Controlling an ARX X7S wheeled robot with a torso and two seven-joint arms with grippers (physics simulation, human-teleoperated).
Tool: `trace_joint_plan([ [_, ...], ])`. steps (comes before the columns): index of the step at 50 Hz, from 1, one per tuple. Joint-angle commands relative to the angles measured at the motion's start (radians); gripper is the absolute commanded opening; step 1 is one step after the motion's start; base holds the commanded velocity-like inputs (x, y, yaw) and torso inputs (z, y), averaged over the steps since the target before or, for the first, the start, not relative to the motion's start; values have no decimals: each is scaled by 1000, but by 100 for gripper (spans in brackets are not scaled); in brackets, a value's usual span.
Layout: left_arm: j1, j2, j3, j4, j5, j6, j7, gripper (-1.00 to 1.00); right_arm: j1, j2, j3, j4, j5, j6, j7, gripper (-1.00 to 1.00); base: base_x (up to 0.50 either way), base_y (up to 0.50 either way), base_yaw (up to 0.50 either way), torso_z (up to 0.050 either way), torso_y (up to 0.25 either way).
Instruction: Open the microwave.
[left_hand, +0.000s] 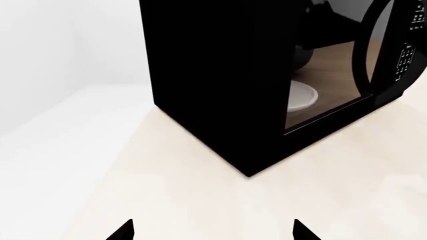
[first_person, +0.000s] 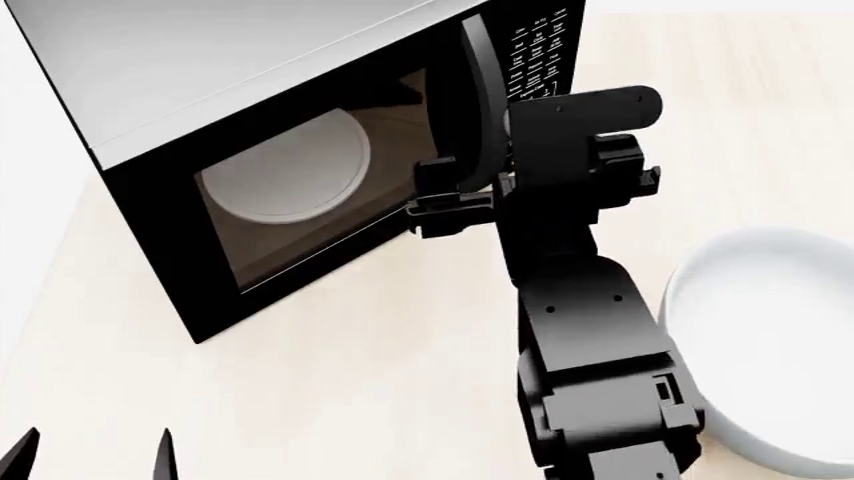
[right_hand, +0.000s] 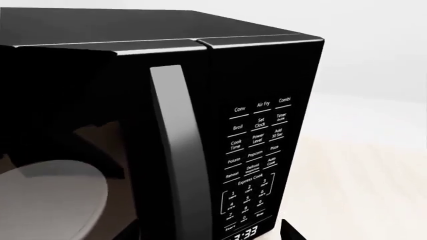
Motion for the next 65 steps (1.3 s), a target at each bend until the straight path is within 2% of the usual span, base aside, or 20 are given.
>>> trace_joint_plan([
  [1,-3,-4,2,-4,-2,1,-5,100,42,-24,-6,137,-6,-70,-9,100,0,0,0,0,0],
  [9,-2,-5,8,-6,-2,6,-5,100,65,-37,-9,222,-6,-118,-17,100,0,0,0,0,0],
  [21,-2,-8,15,-5,-1,7,-10,100,71,-39,-19,227,1,-120,-13,100,0,0,0,0,0],
  [22,-2,-7,16,-6,0,8,-10,100,69,-37,-19,219,2,-116,-10,-100,0,0,0,0,0],
  [51,-1,-17,26,2,-4,5,-22,100,-66,24,-41,-61,51,-21,4,-100,0,0,0,0,0],
  [65,-3,-20,30,2,-2,7,-29,100,-195,84,-33,-327,96,85,62,-100,0,0,0,0,0],
])
